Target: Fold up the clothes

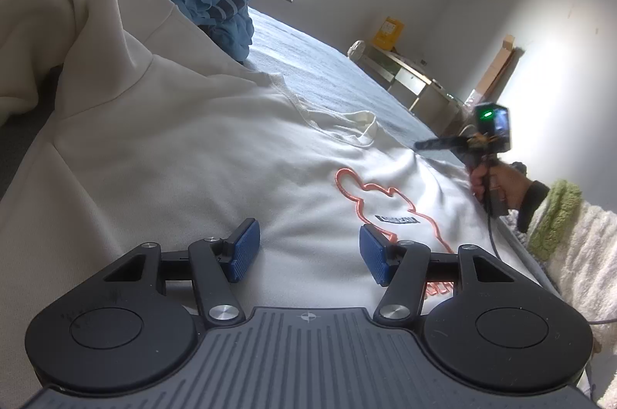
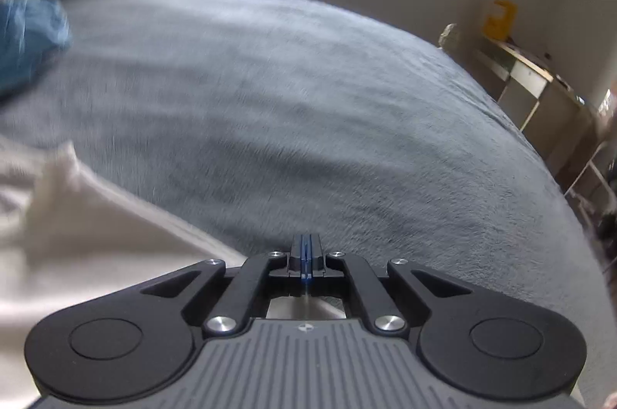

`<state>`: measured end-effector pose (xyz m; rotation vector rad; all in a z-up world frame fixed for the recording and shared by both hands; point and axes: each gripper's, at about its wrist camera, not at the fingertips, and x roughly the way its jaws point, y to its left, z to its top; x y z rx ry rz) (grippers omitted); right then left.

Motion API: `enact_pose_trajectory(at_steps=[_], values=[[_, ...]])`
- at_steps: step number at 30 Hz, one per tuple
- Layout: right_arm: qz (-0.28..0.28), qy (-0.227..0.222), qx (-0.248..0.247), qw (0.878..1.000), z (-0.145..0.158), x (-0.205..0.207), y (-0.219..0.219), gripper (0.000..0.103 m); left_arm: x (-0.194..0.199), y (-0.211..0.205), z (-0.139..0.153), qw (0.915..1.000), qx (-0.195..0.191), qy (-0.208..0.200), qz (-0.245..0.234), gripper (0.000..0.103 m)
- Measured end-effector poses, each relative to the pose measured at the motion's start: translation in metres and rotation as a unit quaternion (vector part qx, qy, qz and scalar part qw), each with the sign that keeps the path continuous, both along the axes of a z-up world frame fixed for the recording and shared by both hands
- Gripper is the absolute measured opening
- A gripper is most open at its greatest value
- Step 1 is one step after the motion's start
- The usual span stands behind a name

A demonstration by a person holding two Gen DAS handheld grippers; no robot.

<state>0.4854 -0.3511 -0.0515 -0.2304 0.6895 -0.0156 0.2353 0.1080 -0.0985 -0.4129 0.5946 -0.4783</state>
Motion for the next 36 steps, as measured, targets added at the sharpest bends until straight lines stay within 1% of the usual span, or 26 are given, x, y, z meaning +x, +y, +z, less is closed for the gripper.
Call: enact_pose_trajectory(at_steps=[3, 5, 6, 8, 11, 12, 13, 14, 16, 17, 18, 19, 20, 22, 24, 25, 28, 30, 33, 34, 36], values=[[-0.029, -0.043, 0.041, 0.998, 0.035, -0.019, -0.024, 0.003, 0.001, 0.0, 0.0, 1.0, 0.0, 0.0, 0.0, 0.058], [-0.028, -0.049, 0.073, 0.996, 0.054, -0.037, -0.04, 0.004, 0.001, 0.0, 0.0, 1.0, 0.001, 0.0, 0.0, 0.058], [-0.019, -0.038, 0.093, 0.995, 0.059, -0.044, -0.047, 0.005, 0.001, 0.0, 0.0, 1.0, 0.001, 0.0, 0.0, 0.058], [-0.009, 0.021, 0.113, 0.993, 0.047, -0.05, -0.054, 0.005, 0.001, 0.0, 0.0, 1.0, 0.001, 0.0, 0.0, 0.058], [0.002, 0.107, 0.139, 0.984, 0.028, -0.06, -0.064, 0.006, 0.002, 0.0, 0.0, 1.0, 0.001, 0.001, 0.0, 0.058], [-0.031, 0.127, 0.121, 0.984, 0.014, -0.056, -0.067, 0.003, 0.002, 0.0, 0.0, 1.0, 0.0, 0.001, 0.0, 0.058], [-0.069, 0.111, 0.103, 0.986, 0.009, -0.056, -0.07, 0.001, 0.002, 0.0, 0.0, 1.0, -0.001, 0.002, 0.0, 0.058], [-0.106, 0.093, 0.085, 0.986, 0.006, -0.057, -0.074, 0.002, 0.003, 0.001, 0.0, 1.0, -0.003, 0.003, 0.0, 0.058], [-0.168, 0.037, 0.067, 0.983, 0.022, -0.067, -0.08, 0.007, 0.004, 0.002, 0.0, 1.0, -0.007, 0.005, 0.0, 0.058], [-0.177, 0.024, 0.086, 0.98, 0.035, -0.078, -0.083, 0.009, 0.004, 0.002, 0.0, 1.0, -0.008, 0.006, 0.0, 0.058], [-0.184, 0.011, 0.104, 0.977, 0.048, -0.091, -0.086, 0.009, 0.004, 0.002, 0.001, 1.0, -0.008, 0.006, 0.001, 0.058], [-0.183, 0.002, 0.119, 0.976, 0.064, -0.108, -0.088, 0.009, 0.003, 0.002, 0.002, 0.9999, -0.008, 0.006, 0.002, 0.058], [-0.179, -0.008, 0.122, 0.976, 0.081, -0.129, -0.087, 0.009, 0.003, 0.002, 0.003, 0.9999, -0.008, 0.007, 0.004, 0.058], [-0.163, -0.037, 0.112, 0.98, 0.117, -0.182, -0.083, 0.013, 0.0, 0.003, 0.008, 0.9999, -0.008, 0.003, 0.014, 0.058], [-0.155, -0.065, 0.101, 0.981, 0.15, -0.241, -0.081, 0.024, -0.007, 0.007, 0.017, 0.9996, -0.017, -0.01, 0.02, 0.058], [-0.153, -0.075, 0.1, 0.98, 0.163, -0.272, -0.08, 0.026, -0.012, 0.01, 0.022, 0.9993, -0.026, -0.018, 0.019, 0.058], [-0.142, -0.085, 0.106, 0.98, 0.183, -0.356, -0.077, 0.028, -0.032, 0.014, 0.039, 0.9984, -0.035, -0.04, 0.017, 0.059], [-0.132, -0.07, 0.116, 0.982, 0.175, -0.401, -0.067, 0.028, -0.049, 0.008, 0.048, 0.9985, -0.035, -0.041, 0.007, 0.06], [-0.11, -0.031, 0.14, 0.984, 0.142, -0.448, -0.048, 0.028, -0.078, -0.007, 0.061, 0.9987, -0.03, -0.039, -0.017, 0.06], [-0.103, -0.018, 0.159, 0.982, 0.126, -0.46, -0.042, 0.029, -0.091, -0.015, 0.064, 0.9984, -0.021, -0.041, -0.032, 0.06], [-0.092, 0.013, 0.216, 0.972, 0.093, -0.479, -0.031, 0.033, -0.116, -0.032, 0.066, 0.9975, 0.003, -0.045, -0.054, 0.06]])
